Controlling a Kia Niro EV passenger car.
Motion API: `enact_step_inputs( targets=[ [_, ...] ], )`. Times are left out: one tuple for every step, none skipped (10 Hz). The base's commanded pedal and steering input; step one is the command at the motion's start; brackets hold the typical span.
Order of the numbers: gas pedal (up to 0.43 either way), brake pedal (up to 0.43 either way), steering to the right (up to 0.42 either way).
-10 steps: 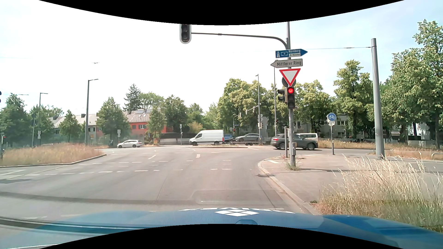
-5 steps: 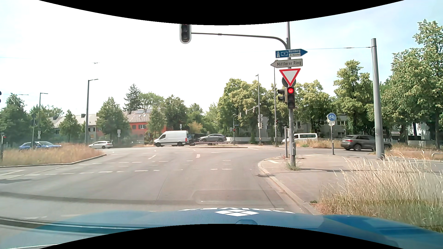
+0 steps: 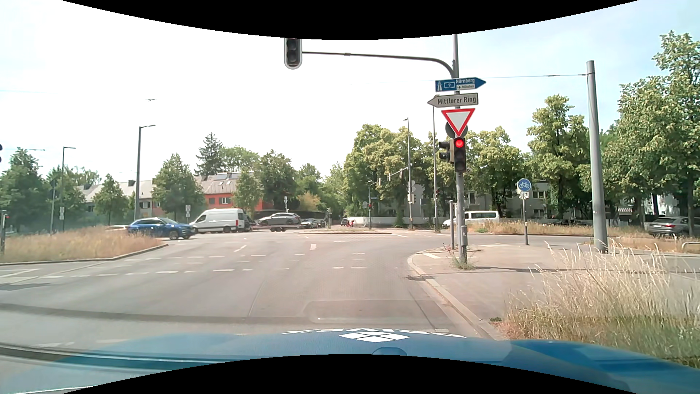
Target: Follow the waypoints while adhering to traffic rules and regulations
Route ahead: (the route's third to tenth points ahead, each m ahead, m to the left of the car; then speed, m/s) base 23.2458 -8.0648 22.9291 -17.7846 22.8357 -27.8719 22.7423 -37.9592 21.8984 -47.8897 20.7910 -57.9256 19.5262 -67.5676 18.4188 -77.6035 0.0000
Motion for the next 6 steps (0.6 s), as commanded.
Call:
enact_step_inputs(
  targets=[
    [0.000, 0.262, 0.004],
    [0.000, 0.262, 0.004],
    [0.000, 0.262, 0.004],
    [0.000, 0.262, 0.004],
    [0.000, 0.262, 0.004],
    [0.000, 0.262, 0.004]
  ],
)
